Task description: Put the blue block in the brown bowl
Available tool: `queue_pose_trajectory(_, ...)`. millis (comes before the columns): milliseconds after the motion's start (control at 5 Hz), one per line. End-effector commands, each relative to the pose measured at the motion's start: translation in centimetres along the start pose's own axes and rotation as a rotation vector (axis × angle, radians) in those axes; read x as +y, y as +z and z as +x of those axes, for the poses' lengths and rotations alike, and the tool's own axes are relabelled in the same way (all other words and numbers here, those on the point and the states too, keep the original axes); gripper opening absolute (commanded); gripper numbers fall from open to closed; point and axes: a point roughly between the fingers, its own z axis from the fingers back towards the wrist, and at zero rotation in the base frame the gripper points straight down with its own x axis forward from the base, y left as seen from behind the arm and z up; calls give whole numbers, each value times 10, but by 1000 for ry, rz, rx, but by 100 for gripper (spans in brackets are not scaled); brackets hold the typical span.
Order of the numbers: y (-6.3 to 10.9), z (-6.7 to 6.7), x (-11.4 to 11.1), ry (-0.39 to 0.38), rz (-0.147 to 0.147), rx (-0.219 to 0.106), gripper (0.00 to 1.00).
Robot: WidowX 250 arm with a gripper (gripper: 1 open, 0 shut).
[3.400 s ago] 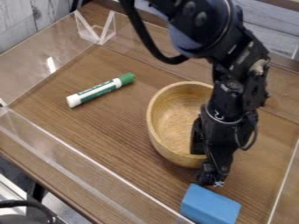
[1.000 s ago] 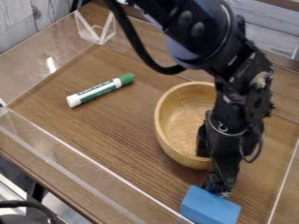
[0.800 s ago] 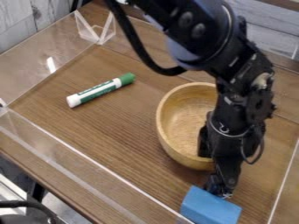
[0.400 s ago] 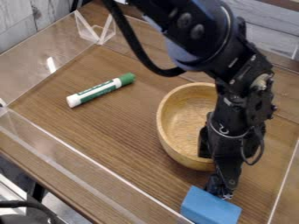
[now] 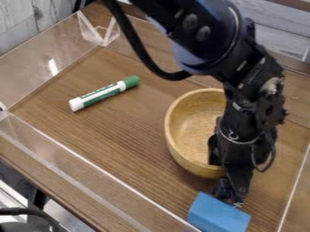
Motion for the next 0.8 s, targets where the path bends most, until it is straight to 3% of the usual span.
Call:
queue_pose_trajectory(0,-1,0,-8,-32,-9,-2,0)
queue_pose_trajectory(600,-1,-4,-6,-31,-15,11,0)
